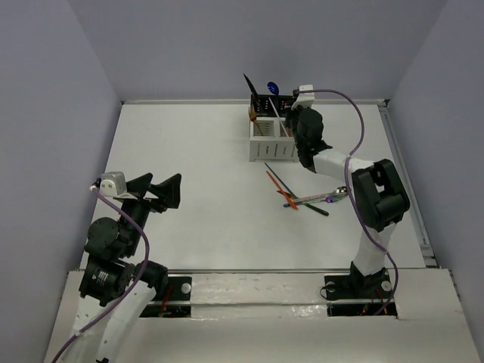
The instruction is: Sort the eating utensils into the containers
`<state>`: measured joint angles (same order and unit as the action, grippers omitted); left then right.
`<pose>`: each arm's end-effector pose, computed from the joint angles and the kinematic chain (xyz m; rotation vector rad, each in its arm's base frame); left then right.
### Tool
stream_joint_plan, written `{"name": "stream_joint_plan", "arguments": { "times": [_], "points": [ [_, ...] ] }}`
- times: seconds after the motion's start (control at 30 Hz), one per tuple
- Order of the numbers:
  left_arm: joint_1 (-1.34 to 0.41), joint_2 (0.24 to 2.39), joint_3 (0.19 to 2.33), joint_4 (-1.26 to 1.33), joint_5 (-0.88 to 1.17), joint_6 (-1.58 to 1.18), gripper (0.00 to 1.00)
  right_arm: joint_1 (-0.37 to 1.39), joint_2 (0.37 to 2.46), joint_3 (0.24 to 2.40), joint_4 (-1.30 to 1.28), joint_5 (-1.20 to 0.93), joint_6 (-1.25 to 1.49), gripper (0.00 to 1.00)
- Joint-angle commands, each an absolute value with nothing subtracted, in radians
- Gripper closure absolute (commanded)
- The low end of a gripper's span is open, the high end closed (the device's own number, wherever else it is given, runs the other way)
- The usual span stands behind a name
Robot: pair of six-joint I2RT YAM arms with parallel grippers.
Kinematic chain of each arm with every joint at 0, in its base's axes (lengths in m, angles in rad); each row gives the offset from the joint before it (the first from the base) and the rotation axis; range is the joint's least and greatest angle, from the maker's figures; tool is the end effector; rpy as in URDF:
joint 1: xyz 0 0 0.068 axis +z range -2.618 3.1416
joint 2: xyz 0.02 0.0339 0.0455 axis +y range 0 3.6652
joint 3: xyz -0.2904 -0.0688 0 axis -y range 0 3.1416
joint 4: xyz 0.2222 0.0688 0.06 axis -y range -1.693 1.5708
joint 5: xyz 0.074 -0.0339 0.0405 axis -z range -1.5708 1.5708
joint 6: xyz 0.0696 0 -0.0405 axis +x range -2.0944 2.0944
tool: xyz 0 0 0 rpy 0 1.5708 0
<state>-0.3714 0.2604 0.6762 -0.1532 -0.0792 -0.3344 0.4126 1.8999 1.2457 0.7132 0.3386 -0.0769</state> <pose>0.0550 -0.0155 0.3701 -0.0440 1.3284 -0.5490 0.4363 0.1657 0.3089 -0.0990 1.5119 0.0130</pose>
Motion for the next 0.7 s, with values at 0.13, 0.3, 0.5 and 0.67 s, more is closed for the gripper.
{"name": "stream_joint_plan", "arguments": {
  "times": [0.13,0.3,0.5,0.67],
  "points": [
    [-0.368,0.261,0.672,-0.097,-0.066,-0.327,0.01,0.408,1.741,1.207,0.614,0.269,-0.014,0.63],
    [-0.368,0.250,0.673,-0.109,-0.072,-0.328,0.01,0.428,1.608,1.132,0.474,0.216,0.066,0.67],
    [-0.368,0.244,0.672,-0.120,-0.071,-0.328,0.01,0.514,1.487,1.017,0.215,0.112,0.175,0.69],
    [-0.368,0.241,0.672,-0.132,-0.067,-0.331,0.01,0.615,1.431,0.917,0.092,0.169,0.213,0.70]
  ]
}}
